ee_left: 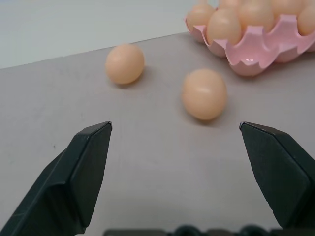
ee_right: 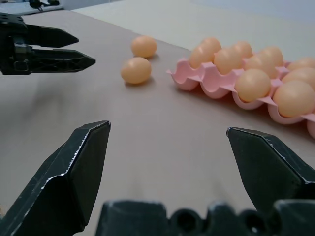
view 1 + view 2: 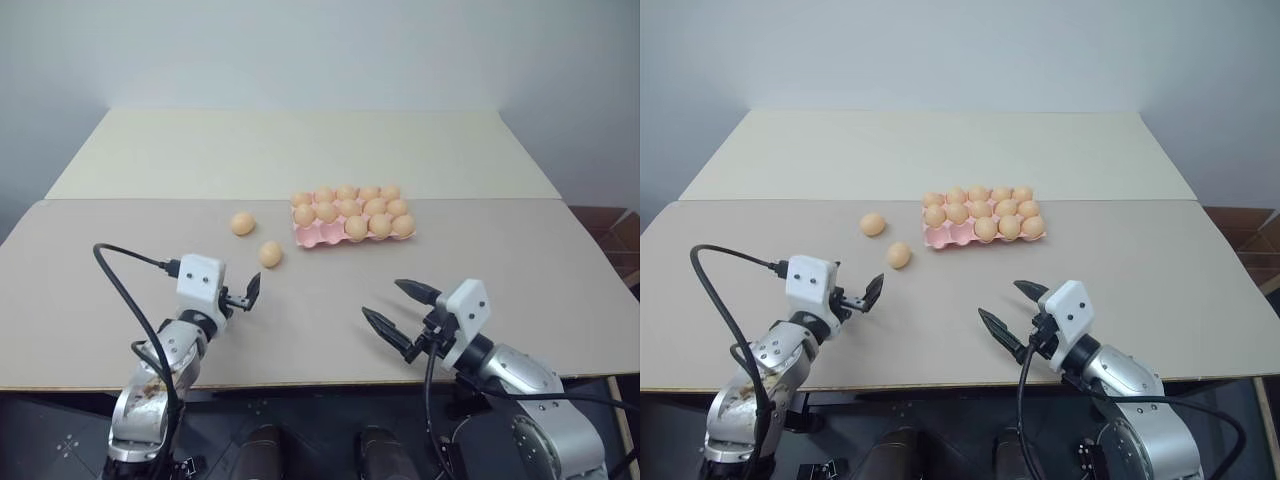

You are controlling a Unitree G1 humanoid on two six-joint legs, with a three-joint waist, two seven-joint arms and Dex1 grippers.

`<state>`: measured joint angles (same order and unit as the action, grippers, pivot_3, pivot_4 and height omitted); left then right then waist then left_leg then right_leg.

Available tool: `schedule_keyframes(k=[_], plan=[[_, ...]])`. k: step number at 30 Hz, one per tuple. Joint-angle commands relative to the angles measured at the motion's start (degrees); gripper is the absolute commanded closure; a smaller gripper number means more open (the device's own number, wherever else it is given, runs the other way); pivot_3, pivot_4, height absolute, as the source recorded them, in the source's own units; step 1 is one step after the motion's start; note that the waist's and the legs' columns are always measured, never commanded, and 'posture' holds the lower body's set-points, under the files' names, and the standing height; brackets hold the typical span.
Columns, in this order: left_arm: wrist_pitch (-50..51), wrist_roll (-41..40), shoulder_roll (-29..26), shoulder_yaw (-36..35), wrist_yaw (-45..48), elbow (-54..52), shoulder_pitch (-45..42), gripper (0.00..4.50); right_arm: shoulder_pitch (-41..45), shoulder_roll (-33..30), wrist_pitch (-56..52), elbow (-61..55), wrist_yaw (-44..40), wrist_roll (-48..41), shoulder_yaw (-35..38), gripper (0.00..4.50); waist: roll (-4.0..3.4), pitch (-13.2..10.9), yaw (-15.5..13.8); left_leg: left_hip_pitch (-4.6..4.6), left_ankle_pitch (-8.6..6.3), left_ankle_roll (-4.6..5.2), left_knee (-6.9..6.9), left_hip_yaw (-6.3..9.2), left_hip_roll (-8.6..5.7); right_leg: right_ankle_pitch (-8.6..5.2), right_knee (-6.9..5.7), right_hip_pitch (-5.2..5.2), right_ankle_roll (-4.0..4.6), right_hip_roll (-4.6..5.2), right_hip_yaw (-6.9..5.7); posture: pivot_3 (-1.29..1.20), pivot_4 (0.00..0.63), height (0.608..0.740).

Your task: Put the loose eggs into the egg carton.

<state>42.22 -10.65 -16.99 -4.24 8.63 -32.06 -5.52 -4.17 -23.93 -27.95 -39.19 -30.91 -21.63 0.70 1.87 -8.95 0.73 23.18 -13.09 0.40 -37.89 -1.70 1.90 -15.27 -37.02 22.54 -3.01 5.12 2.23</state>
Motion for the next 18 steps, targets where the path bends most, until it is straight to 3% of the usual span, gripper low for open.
schedule_keyframes(k=[1, 10, 18], plan=[[4.25, -1.39, -0.75, -0.37, 0.73, -1.22, -3.45, 0.00, 0.57, -0.11, -0.09, -1.95, 0.81, -0.95, -0.01, 0.05, 0.00, 0.00, 0.01, 0.01, 0.00, 0.00, 0.00, 0.01, -0.01, 0.00, 0.00, 0.00, 0.00, 0.00, -0.01, 0.00, 0.150, 0.740], [11.60, -3.95, -0.49, -1.77, 2.15, 6.69, -12.65, 0.00, 2.33, -0.10, -1.23, -2.14, 1.81, -1.55, -0.71, 0.05, 0.00, 0.00, 0.00, 0.01, 0.00, 0.00, 0.00, 0.03, -0.03, -0.01, 0.00, -0.01, -0.01, 0.00, -0.03, 0.00, 0.150, 0.740], [9.99, -1.90, 0.07, 2.68, 2.81, 17.34, -19.08, 0.00, 2.58, -0.28, -1.51, -2.12, 1.81, -1.58, -2.62, 0.05, 0.01, 0.00, -0.03, 0.06, 0.00, 0.00, 0.00, 0.06, -0.06, -0.01, 0.03, 0.00, -0.02, 0.03, -0.05, 0.00, 0.150, 0.740]])
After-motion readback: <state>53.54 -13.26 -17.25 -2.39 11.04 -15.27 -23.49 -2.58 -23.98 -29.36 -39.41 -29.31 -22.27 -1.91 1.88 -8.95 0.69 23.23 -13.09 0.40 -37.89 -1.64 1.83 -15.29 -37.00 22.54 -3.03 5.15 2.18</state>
